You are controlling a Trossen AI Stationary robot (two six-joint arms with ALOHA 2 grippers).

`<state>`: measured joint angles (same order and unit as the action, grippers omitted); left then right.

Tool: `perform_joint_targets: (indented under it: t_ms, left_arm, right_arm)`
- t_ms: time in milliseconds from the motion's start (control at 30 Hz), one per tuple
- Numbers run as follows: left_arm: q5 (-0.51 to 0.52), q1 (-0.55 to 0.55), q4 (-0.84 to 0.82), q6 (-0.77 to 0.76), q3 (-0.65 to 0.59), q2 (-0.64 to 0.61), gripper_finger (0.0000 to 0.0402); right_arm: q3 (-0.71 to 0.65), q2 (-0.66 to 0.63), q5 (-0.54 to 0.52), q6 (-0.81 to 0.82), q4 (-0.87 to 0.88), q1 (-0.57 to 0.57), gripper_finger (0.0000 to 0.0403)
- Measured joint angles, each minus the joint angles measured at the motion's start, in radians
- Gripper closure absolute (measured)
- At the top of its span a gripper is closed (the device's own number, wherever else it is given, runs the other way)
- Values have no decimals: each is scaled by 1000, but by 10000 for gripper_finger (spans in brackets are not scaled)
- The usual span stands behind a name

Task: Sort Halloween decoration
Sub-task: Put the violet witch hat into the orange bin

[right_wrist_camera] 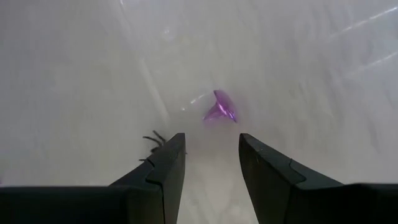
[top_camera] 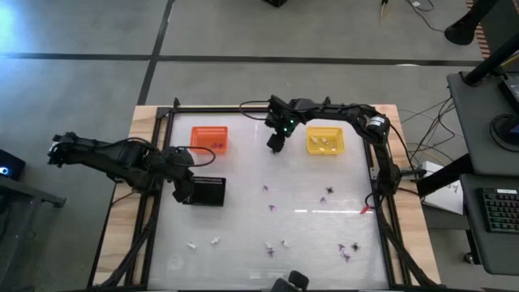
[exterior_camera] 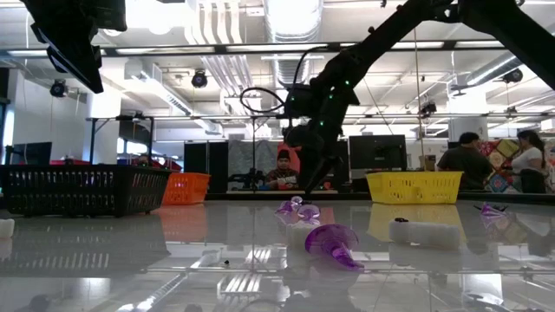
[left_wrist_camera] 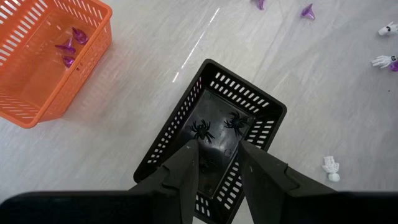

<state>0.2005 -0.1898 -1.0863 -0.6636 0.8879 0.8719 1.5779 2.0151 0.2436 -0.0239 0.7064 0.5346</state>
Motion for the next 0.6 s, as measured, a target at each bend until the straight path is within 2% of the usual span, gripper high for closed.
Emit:
perform_joint_targets:
  t_ms: [267,600]
  left_arm:
    - [0,0,0,0,0,0,306]
    - [0,0,-1,0,0,0,306]
  right_arm:
    - [120,-3,0,-59,78,2,261]
    - [135,56,0,-162,149,30,261]
